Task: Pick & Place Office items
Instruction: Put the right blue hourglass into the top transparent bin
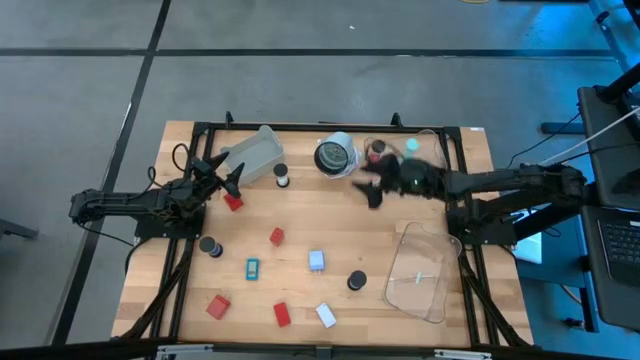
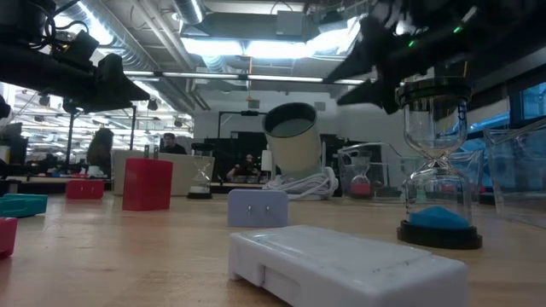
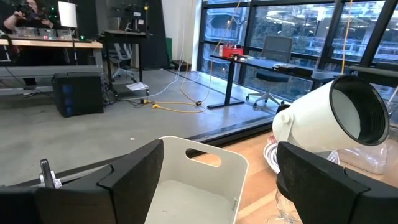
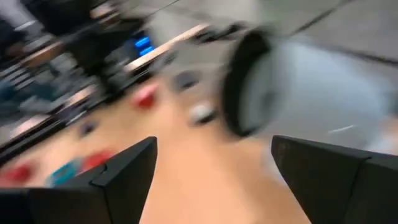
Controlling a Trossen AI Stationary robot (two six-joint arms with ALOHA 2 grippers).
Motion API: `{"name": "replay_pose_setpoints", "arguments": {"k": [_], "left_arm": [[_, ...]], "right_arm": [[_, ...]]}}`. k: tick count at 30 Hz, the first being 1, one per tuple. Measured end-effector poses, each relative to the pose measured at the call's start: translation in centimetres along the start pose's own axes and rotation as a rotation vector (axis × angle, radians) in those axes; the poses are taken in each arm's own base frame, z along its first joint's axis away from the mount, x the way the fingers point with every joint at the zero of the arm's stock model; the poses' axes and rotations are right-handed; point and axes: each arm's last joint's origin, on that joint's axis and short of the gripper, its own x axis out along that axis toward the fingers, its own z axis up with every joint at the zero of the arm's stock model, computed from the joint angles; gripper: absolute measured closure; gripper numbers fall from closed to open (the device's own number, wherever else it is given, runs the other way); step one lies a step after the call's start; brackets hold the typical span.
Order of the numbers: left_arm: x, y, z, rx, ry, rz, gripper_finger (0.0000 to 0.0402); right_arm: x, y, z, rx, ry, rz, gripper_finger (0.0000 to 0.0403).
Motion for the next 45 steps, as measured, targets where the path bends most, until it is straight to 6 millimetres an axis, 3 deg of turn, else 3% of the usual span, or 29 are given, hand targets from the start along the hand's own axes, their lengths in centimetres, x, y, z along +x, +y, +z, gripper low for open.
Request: {"name": "replay_pose_setpoints", "arguments": {"k": [6,12,17,23,29,45], "left_arm": [[0.0,0.0,0.0,-0.001,0.000,0.000,0.0091],[0.0,0.0,0.0,-0.016,0.000,0.000,0.0091],[0.0,0.0,0.0,-0.018,0.000,-0.001,0.0091],[0.0,0.0,0.0,-0.019,0.000,-0.001,0.0091],[0.0,0.0,0.0,-0.019,0.000,0.000,0.0091],[0.0,0.0,0.0,-0.018,0.000,0.003,0.0091]], "right_arm": [[-1.7,5.7,-3.4,-0.109,0.118,0.230,0.0087],[-2.8,9.3,-5.7,-0.271,0.012,0.227,0.0087],[-2.2,12.3,-6.7,-0.265,0.092,0.279,0.0086],[-0.9,15.6,-6.9,-0.330,0.354,0.243,0.0063],[0.2,17.5,-7.1,-0.273,0.566,0.245,0.0044],[-0.2,18.2,-8.8,-0.177,0.670,0.198,0.0048]]}}
